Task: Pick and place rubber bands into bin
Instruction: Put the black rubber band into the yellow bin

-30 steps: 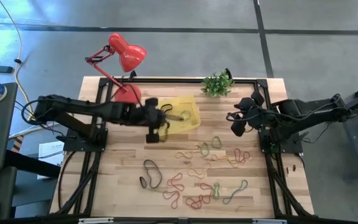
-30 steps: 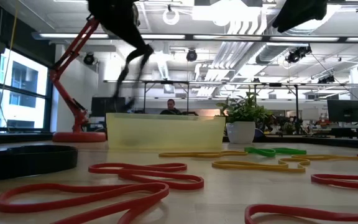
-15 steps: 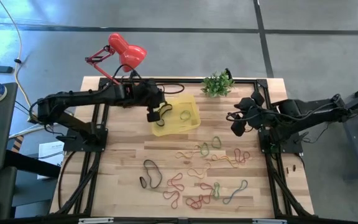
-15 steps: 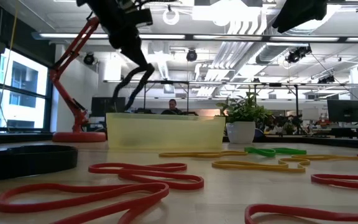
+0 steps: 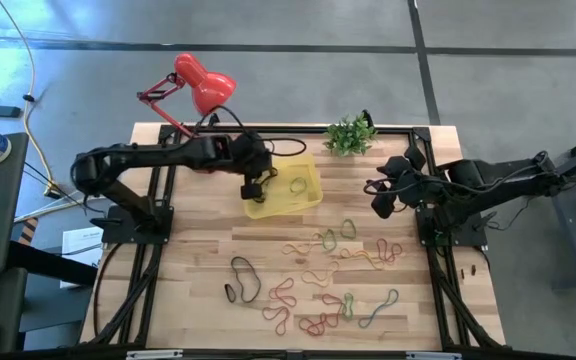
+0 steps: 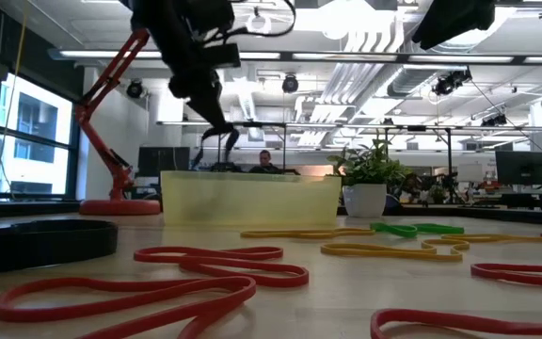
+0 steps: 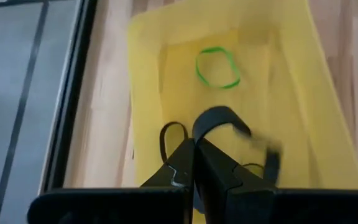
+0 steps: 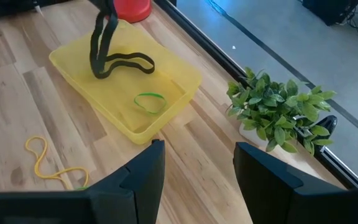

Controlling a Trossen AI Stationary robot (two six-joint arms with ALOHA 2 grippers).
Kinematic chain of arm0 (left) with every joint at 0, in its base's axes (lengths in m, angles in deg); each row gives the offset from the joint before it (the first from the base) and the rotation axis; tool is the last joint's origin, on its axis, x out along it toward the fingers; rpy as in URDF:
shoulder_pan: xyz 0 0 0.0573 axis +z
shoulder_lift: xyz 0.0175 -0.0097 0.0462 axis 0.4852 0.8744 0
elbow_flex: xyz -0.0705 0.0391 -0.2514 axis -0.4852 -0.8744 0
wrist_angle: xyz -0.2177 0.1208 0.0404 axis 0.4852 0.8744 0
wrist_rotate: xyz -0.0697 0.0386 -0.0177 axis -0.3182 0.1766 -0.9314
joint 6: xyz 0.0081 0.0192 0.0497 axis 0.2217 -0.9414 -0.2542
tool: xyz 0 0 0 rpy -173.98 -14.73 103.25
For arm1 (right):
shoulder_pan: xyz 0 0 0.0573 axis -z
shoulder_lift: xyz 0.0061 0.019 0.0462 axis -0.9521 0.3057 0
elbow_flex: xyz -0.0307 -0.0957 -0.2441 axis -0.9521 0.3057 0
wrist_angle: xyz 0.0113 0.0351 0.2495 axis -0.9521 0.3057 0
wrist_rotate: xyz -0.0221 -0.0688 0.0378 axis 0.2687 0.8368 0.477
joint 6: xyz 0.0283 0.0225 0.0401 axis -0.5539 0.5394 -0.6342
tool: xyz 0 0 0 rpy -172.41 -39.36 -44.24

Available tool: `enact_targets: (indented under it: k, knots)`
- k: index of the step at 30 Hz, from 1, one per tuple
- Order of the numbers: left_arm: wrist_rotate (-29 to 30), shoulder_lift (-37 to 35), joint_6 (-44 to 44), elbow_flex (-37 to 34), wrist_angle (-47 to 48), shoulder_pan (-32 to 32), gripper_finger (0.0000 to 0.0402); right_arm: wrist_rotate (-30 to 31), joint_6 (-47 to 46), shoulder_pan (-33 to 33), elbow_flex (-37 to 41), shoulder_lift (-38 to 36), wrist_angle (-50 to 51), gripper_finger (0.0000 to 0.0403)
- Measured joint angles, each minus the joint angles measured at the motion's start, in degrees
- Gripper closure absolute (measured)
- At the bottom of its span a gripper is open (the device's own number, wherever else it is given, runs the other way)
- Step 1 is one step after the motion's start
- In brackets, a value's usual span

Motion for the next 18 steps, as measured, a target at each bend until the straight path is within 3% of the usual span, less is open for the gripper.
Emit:
enact_targets:
  k: [8,12,18]
  knots:
    - [0.2,7.3,-1.3,0.0,0.7,0.0,0.0401,0.1,0.0,0.0,0.0,0.0,0.0,0.0222]
    - [3.8,10.1,0.0,0.0,0.9,0.0,0.0398,0.1,0.0,0.0,0.0,0.0,0.0,0.0222]
    - [7.5,10.4,0.0,0.0,-0.5,0.0,0.036,0.1,0.0,0.0,0.0,0.0,0.0,0.0222]
